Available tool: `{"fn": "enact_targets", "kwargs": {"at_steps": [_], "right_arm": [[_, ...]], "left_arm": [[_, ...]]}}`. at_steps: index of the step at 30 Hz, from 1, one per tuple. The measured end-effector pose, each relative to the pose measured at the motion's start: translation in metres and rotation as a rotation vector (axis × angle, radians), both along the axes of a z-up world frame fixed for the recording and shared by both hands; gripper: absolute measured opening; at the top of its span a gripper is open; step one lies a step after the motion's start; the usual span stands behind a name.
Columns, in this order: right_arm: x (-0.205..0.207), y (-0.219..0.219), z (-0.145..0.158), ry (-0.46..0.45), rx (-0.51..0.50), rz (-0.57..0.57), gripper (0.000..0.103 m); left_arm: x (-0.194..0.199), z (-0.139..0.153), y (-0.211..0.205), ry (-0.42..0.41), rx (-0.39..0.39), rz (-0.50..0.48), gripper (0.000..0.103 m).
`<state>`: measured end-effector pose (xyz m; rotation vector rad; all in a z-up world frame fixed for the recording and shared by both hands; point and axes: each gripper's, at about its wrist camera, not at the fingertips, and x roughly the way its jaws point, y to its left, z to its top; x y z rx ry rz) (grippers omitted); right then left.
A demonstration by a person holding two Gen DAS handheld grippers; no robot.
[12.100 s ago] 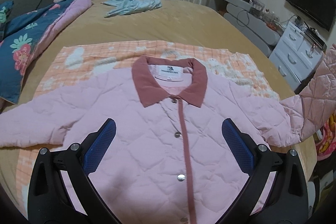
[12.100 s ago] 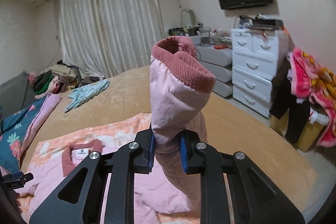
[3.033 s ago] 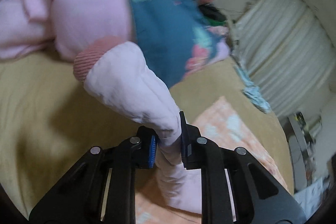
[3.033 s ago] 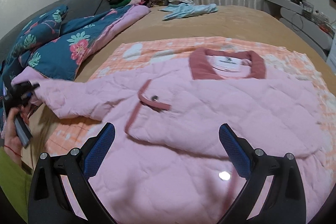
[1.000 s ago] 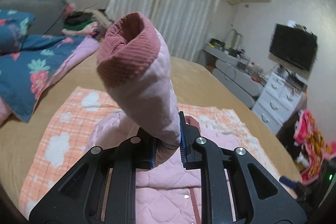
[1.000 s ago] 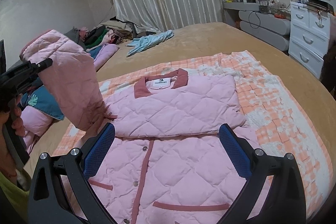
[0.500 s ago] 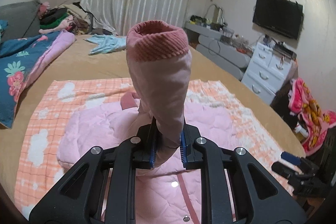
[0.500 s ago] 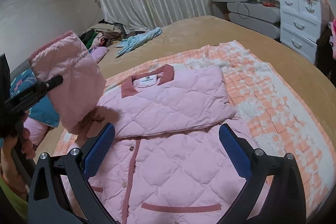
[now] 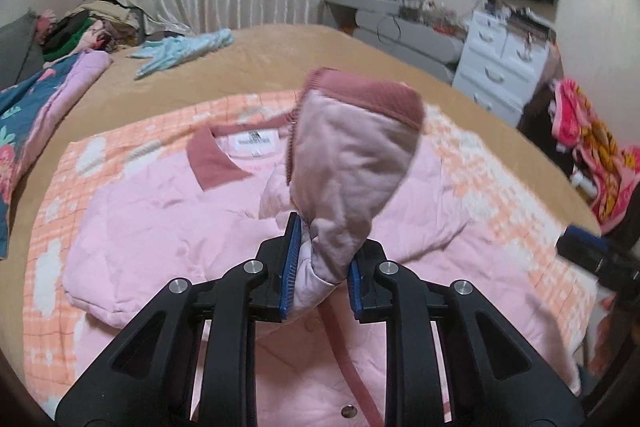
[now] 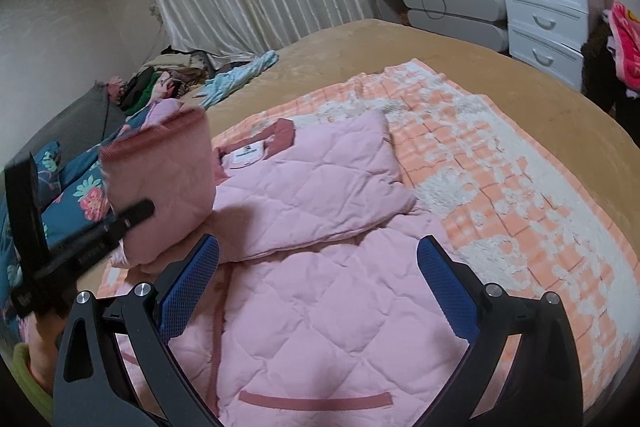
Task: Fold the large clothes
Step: 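Lay the sleeve across the jacket front and open the left gripper, then grasp the mauve cuff of the folded sleeve with the right gripper and straighten it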
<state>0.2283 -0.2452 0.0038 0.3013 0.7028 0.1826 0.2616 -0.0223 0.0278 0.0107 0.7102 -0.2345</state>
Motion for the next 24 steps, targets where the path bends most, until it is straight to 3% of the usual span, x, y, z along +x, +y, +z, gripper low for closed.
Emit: {"fn": "enact_targets", "kwargs": {"at_steps": [7, 10, 13, 15, 18, 21, 24], "right_arm": [[0.004, -0.014, -0.011, 0.026, 0.011, -0.041, 0.099], [0.007, -0.015, -0.015, 0.038, 0.011, -0.049, 0.099], [0.009, -0.015, -0.019, 0.050, 0.007, -0.053, 0.099], [0.011, -0.013, -0.022, 0.056, 0.001, -0.051, 0.099], [0.013, -0.010, -0.025, 0.065, 0.005, -0.044, 0.099], [0.015, -0.001, -0.029, 0.077, -0.006, -0.029, 0.099], [0.019, 0.010, -0.034, 0.092, -0.007, -0.005, 0.099]], "left_arm": [[0.000, -0.037, -0.027, 0.064, 0.098, -0.071, 0.021], [-0.004, -0.047, -0.035, 0.090, 0.122, -0.114, 0.043], [-0.013, -0.062, -0.046, 0.120, 0.218, -0.163, 0.053], [-0.018, -0.068, -0.048, 0.139, 0.252, -0.177, 0.065], [-0.027, -0.072, -0.038, 0.181, 0.224, -0.194, 0.071], [-0.035, -0.065, -0.019, 0.197, 0.144, -0.203, 0.084], [-0.038, -0.054, 0.010, 0.189, 0.086, -0.155, 0.089]]}}
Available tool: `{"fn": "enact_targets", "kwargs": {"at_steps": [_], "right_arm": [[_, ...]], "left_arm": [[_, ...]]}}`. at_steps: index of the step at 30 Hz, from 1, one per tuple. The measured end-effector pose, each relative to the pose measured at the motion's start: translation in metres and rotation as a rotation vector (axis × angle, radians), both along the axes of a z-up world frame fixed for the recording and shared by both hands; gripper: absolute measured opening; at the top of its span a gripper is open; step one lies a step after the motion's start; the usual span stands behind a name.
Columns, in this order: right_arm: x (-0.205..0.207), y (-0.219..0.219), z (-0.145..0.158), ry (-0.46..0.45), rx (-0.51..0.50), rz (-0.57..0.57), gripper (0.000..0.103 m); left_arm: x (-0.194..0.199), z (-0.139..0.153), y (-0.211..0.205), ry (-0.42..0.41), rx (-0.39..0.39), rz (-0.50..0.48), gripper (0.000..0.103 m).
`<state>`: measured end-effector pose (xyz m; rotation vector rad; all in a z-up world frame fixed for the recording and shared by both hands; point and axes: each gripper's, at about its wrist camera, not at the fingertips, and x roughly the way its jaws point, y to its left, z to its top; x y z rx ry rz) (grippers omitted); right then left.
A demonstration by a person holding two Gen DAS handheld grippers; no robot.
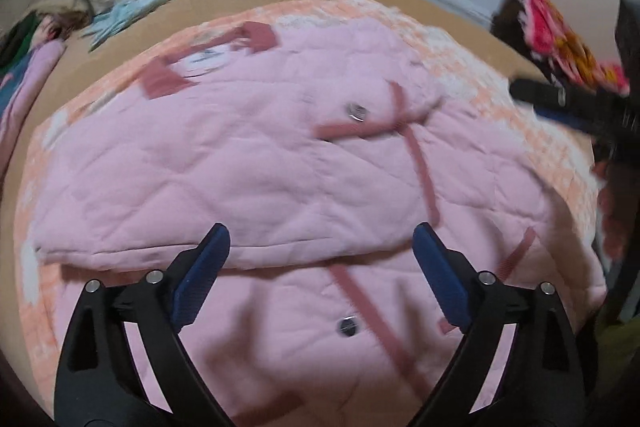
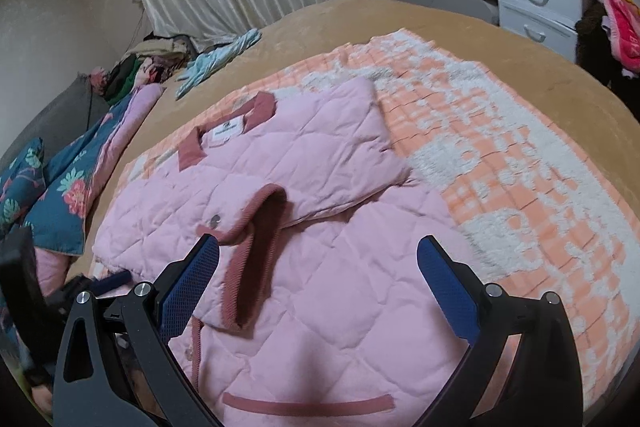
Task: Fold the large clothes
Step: 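Grasp the mauve cuff of the folded sleeve with the right gripper and straighten it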
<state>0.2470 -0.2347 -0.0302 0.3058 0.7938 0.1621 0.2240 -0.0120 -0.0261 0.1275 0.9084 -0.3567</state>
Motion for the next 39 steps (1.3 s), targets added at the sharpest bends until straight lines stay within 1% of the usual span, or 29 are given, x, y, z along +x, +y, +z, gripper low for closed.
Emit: {"fn": "enact_targets", "kwargs": {"at_steps": [3, 7, 8, 10, 12, 15, 19, 21, 24, 25, 26, 27, 28, 30, 31, 32, 35, 36, 37, 39], "right_arm": [[0.005, 0.016, -0.006, 0.017, 0.008, 0.033, 0.099], [0.011, 0.039, -0.016, 0.042, 0.008, 0.083, 0.099], [0.012, 0.045, -0.018, 0.049, 0.012, 0.096, 0.099], [0.016, 0.055, -0.025, 0.065, 0.026, 0.117, 0.099], [0.020, 0.065, -0.033, 0.086, 0.034, 0.129, 0.099], [0.030, 0.079, -0.048, 0.129, 0.063, 0.147, 0.099], [0.038, 0.093, -0.062, 0.156, 0.090, 0.170, 0.099], [0.040, 0.096, -0.068, 0.169, 0.110, 0.171, 0.099], [0.040, 0.098, -0.076, 0.158, 0.128, 0.140, 0.098], [0.040, 0.098, -0.077, 0.153, 0.125, 0.130, 0.094], [0.040, 0.099, -0.078, 0.148, 0.115, 0.124, 0.087], [0.040, 0.099, -0.078, 0.144, 0.107, 0.123, 0.083], [0.040, 0.099, -0.077, 0.133, 0.109, 0.124, 0.073], [0.040, 0.098, -0.076, 0.123, 0.116, 0.127, 0.057], [0.039, 0.099, -0.074, 0.107, 0.127, 0.152, 0.034], [0.039, 0.100, -0.070, 0.092, 0.132, 0.174, 0.025], [0.036, 0.103, -0.046, 0.008, 0.096, 0.206, 0.019], [0.036, 0.103, -0.035, -0.025, 0.089, 0.219, 0.018], [0.037, 0.103, -0.017, -0.075, 0.069, 0.237, 0.018], [0.042, 0.105, 0.005, -0.129, 0.028, 0.259, 0.018]], "left_arm": [[0.007, 0.009, 0.030, -0.007, -0.036, 0.073, 0.092], [0.017, 0.019, 0.069, -0.036, -0.054, 0.170, 0.093], [0.019, 0.021, 0.082, -0.052, -0.051, 0.202, 0.093], [0.025, 0.022, 0.100, -0.084, 0.001, 0.268, 0.093], [0.031, 0.023, 0.116, -0.095, 0.003, 0.304, 0.093], [0.038, 0.022, 0.140, -0.092, -0.030, 0.355, 0.093], [0.050, 0.017, 0.166, -0.082, -0.069, 0.412, 0.093], [0.050, 0.015, 0.174, -0.081, -0.068, 0.427, 0.093], [0.055, 0.012, 0.186, -0.085, -0.051, 0.447, 0.093], [0.055, 0.012, 0.190, -0.086, -0.056, 0.450, 0.093], [0.057, 0.012, 0.194, -0.087, -0.061, 0.454, 0.093], [0.058, 0.012, 0.197, -0.088, -0.064, 0.461, 0.093], [0.059, 0.013, 0.201, -0.088, -0.072, 0.468, 0.093], [0.061, 0.014, 0.206, -0.089, -0.088, 0.481, 0.093], [0.062, 0.015, 0.208, -0.091, -0.100, 0.483, 0.093], [0.064, 0.016, 0.210, -0.093, -0.109, 0.483, 0.093], [0.068, 0.017, 0.211, -0.100, -0.122, 0.484, 0.093], [0.070, 0.016, 0.211, -0.098, -0.131, 0.483, 0.093], [0.070, 0.015, 0.210, -0.096, -0.138, 0.482, 0.093], [0.072, 0.014, 0.210, -0.097, -0.152, 0.478, 0.093]]}}
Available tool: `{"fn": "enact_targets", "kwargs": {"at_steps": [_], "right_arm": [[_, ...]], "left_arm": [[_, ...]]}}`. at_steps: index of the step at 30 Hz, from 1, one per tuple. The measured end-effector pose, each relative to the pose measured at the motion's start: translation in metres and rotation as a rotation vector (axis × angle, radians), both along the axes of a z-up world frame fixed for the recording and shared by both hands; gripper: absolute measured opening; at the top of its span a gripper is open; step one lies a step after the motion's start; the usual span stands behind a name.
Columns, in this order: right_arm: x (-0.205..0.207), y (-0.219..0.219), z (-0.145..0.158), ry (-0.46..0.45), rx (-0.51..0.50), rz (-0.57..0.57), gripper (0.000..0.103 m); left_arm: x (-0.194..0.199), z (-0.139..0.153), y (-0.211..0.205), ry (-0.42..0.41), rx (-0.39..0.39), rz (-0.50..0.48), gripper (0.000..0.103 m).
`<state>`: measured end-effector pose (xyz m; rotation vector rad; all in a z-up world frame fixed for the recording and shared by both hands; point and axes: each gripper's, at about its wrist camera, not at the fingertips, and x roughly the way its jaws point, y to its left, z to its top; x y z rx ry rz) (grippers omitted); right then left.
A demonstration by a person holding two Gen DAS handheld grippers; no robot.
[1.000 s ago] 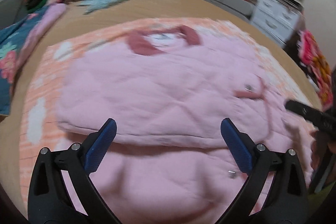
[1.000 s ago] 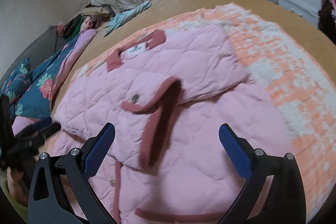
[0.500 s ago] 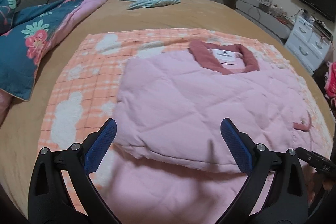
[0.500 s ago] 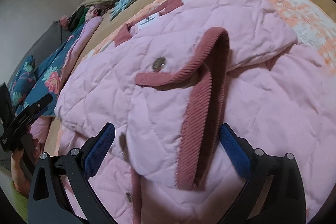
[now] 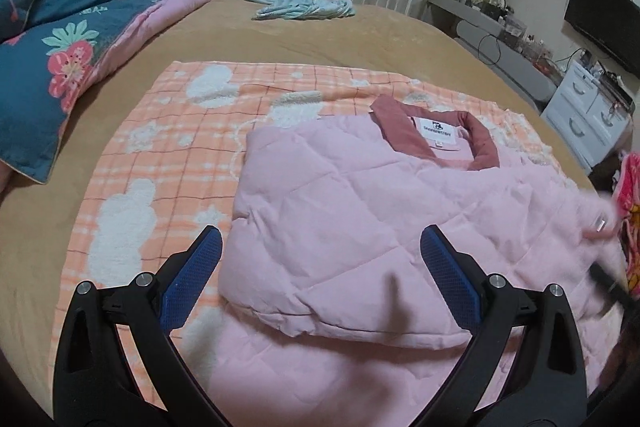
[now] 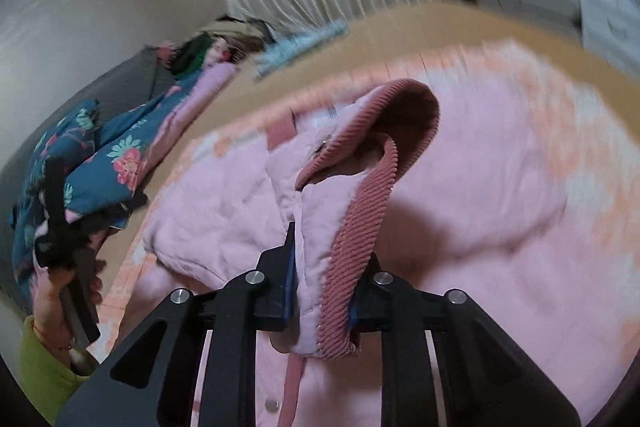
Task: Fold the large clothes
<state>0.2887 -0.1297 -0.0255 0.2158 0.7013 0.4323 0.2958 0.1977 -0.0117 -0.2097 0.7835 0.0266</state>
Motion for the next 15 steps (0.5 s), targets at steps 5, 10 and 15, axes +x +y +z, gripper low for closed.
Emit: {"fn": "enact_targets", "kwargs": {"at_steps": [5, 10, 15], "right_arm": [[0.023, 0.006, 0.051, -0.129, -0.113, 0.054, 0.018], [0.050, 0.008, 0.055, -0.144, -0.214, 0.058, 0.018], [0.075, -0.006, 0.027, -0.062, -0.222, 0.014, 0.018]], "left_arm": [[0.003, -0.002, -0.005, -0.012, -0.006, -0.025, 0.093], [0.011, -0.002, -0.007, -0.012, -0.013, -0.034, 0.093], [0.019, -0.003, -0.014, -0.009, -0.027, -0.058, 0.093]]}}
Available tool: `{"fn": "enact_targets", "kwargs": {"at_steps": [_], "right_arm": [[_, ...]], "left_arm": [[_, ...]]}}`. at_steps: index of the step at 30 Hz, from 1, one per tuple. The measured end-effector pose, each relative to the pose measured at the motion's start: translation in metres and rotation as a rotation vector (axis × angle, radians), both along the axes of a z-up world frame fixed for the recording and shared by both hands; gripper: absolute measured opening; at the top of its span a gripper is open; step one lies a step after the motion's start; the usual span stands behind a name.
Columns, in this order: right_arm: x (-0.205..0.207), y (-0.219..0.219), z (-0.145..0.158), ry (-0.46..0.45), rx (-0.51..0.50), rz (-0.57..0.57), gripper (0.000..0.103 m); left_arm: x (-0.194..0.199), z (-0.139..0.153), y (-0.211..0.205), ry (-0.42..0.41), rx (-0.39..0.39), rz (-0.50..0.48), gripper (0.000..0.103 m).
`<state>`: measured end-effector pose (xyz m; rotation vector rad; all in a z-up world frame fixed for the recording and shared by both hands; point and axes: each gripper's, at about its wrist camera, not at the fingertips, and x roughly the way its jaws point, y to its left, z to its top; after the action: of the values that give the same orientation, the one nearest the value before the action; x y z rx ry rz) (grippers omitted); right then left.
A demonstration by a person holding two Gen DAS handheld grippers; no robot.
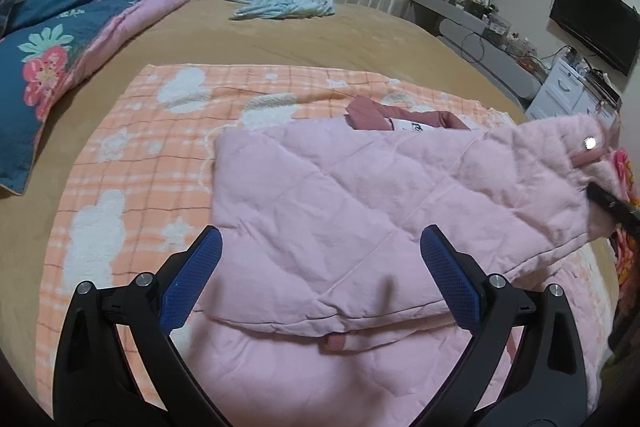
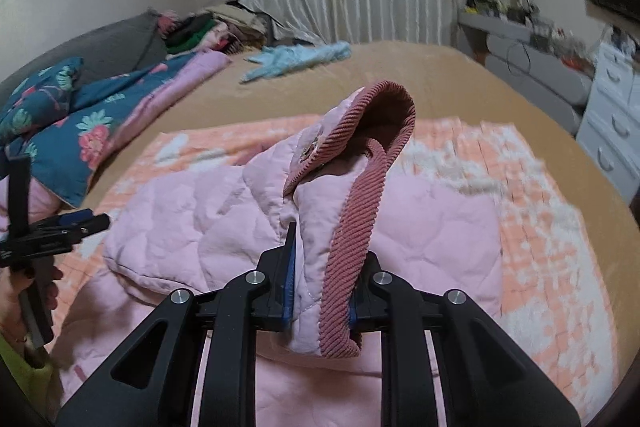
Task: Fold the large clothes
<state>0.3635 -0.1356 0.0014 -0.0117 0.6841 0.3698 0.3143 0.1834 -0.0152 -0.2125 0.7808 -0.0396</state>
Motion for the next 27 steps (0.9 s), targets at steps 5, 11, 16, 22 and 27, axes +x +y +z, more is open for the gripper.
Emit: {"fn": "enact_targets", "kwargs": {"at_steps": [5, 11, 16, 22, 27], "right_arm": [[0.005, -0.004, -0.023, 0.055, 0.015, -0.030, 0.018], [0.011, -0.004, -0.036, 0.082, 0.004, -0.047, 0.022], [0.015, -0.005, -0.043, 0.098, -0.012, -0.073, 0.032], [0.013, -0.009, -0.039, 0.063, -0.057, -0.133, 0.075], [-0.001, -0.002, -0.025, -0.030, -0.119, -0.167, 0.084]], "left_arm": [[0.006, -0.008, -0.011, 0.014, 0.009, -0.022, 0.093], [0.011, -0.012, -0.025, 0.018, 0.014, -0.056, 0.093], [0.014, -0.023, -0.036, 0.045, -0.023, -0.100, 0.093], [0.021, -0.041, -0.042, 0.105, -0.026, -0.115, 0.093], [0.024, -0.053, -0.035, 0.135, -0.068, -0.104, 0.093]]}}
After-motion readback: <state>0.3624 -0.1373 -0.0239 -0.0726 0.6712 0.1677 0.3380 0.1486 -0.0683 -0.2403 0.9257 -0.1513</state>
